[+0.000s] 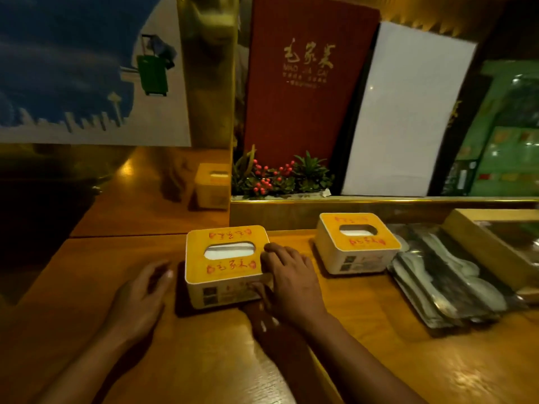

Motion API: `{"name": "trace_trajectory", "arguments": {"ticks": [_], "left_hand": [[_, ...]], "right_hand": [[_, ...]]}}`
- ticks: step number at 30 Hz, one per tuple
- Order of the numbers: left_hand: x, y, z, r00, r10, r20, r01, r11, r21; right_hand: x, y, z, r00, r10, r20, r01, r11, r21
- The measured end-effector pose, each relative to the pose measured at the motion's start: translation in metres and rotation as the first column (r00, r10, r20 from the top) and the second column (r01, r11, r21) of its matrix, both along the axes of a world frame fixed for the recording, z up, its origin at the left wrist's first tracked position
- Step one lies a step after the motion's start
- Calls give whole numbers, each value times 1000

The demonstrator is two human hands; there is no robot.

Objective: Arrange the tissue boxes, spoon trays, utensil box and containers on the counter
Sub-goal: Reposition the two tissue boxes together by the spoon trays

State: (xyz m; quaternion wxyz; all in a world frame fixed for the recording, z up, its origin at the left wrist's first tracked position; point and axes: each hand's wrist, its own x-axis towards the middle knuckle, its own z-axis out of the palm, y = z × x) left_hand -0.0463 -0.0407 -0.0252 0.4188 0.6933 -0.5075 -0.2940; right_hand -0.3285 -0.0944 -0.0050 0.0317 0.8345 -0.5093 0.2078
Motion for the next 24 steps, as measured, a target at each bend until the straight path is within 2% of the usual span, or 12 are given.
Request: {"name": "trace_trajectory", "arguments": {"ticks": [6, 10, 14, 20, 24], "left_hand": [[-53, -23, -18, 988, -132, 78, 128, 990, 53], [-93, -30, -13, 977, -213, 7, 212, 976, 45], [-127, -40, -8, 957, -279, -84, 277, 960, -31], [-156, -46, -12, 942, -243, -232, 236, 970, -59], [-168, -50, -13, 957, -218, -192, 203, 974, -96]], "right_hand": [[-53, -23, 8, 984, -155, -92, 158, 987, 23], [-81, -32, 10, 968, -225, -112, 234, 969, 78], [-91, -34, 4, 965, -238, -106, 246, 967, 64], [-97, -40, -4, 963, -252, -95, 258, 965, 51], [-100, -43, -10, 959, -269, -95, 271, 962, 15]]}}
